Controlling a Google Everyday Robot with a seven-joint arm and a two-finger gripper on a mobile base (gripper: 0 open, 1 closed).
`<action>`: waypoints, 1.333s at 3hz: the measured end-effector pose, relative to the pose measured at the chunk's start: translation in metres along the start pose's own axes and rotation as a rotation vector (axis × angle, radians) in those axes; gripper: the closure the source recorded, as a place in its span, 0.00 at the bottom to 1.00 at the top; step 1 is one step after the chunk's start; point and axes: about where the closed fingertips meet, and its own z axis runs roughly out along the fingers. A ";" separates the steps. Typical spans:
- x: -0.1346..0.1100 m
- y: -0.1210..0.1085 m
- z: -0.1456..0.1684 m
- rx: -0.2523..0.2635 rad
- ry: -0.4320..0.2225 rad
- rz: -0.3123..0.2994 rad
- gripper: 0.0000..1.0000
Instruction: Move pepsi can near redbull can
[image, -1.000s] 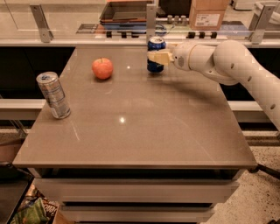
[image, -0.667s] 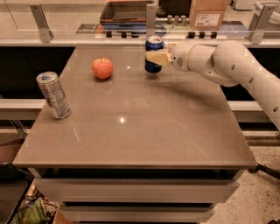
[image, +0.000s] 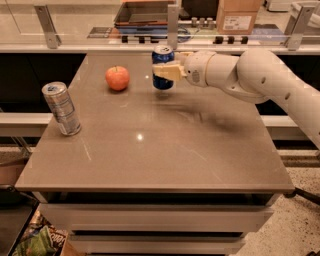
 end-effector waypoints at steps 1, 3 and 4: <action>-0.007 0.039 0.003 -0.040 0.014 -0.001 1.00; -0.011 0.104 0.016 -0.125 0.010 -0.004 1.00; -0.008 0.129 0.023 -0.162 -0.010 -0.001 1.00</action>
Offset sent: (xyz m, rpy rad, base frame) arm -0.0791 0.0798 0.0039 -0.0125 0.0398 0.1222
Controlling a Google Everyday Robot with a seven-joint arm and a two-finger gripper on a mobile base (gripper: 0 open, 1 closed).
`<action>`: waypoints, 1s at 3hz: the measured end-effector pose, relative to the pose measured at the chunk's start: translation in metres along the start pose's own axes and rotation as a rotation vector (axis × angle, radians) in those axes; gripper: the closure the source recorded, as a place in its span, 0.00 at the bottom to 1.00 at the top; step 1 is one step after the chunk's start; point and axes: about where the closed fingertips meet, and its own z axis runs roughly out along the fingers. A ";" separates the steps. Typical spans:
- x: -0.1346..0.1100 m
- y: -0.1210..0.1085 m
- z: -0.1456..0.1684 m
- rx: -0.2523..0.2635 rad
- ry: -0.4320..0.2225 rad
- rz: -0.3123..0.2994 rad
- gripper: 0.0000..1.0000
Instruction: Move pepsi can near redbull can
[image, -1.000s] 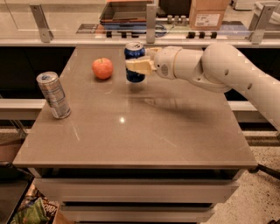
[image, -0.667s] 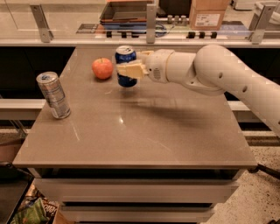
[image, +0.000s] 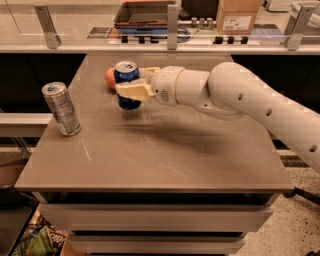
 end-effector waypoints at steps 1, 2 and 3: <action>0.001 0.025 0.008 -0.041 0.008 -0.007 1.00; 0.002 0.049 0.012 -0.081 0.032 -0.014 1.00; 0.003 0.067 0.014 -0.100 0.050 -0.014 1.00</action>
Offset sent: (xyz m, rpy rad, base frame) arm -0.0620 0.0480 -0.0089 -0.0604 0.0342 0.1250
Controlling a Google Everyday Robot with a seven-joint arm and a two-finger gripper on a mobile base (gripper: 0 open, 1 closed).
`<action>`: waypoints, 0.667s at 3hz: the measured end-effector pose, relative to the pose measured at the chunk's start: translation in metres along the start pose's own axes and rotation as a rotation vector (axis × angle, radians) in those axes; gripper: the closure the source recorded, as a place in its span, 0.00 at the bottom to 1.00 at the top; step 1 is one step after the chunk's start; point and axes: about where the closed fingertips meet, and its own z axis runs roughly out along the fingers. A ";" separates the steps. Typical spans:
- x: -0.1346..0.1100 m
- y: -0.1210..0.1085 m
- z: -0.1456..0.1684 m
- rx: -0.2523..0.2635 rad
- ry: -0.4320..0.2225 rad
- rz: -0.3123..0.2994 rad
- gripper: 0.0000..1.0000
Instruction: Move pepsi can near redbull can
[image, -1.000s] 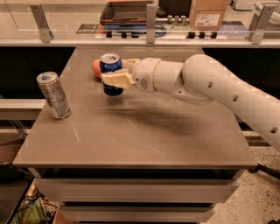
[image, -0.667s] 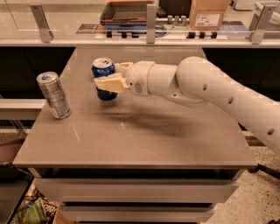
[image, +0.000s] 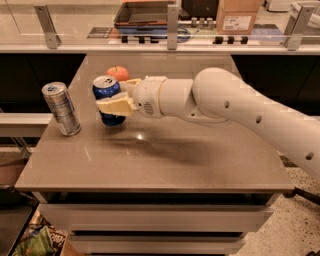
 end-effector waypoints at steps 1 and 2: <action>0.002 0.012 0.005 -0.018 -0.005 -0.009 1.00; 0.004 0.021 0.013 -0.045 -0.018 -0.026 1.00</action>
Offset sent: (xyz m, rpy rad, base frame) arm -0.0178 0.0268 -0.0140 0.0182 -0.0378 0.0789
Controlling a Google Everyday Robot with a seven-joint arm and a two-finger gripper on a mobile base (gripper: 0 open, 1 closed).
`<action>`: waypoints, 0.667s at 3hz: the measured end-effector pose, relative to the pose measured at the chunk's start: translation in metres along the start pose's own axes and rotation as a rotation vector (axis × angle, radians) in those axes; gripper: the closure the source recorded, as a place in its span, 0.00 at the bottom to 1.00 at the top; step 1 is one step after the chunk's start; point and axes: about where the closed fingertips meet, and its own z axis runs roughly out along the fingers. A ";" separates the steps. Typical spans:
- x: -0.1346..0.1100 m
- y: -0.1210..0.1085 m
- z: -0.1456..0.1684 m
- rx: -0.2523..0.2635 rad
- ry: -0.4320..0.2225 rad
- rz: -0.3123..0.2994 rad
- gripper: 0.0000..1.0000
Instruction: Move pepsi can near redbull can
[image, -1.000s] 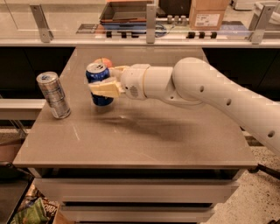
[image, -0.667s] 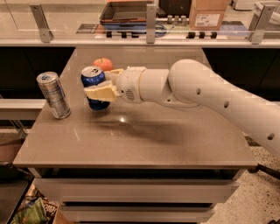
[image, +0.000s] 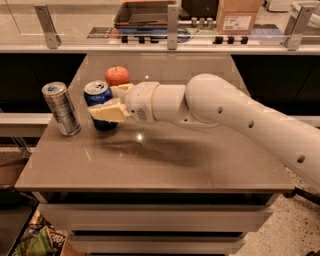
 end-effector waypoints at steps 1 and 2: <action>0.007 0.006 0.008 -0.012 -0.004 0.009 1.00; 0.007 0.008 0.009 -0.016 -0.004 0.008 0.84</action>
Offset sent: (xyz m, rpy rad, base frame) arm -0.0033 0.0077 -0.0087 0.0070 0.0086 0.0102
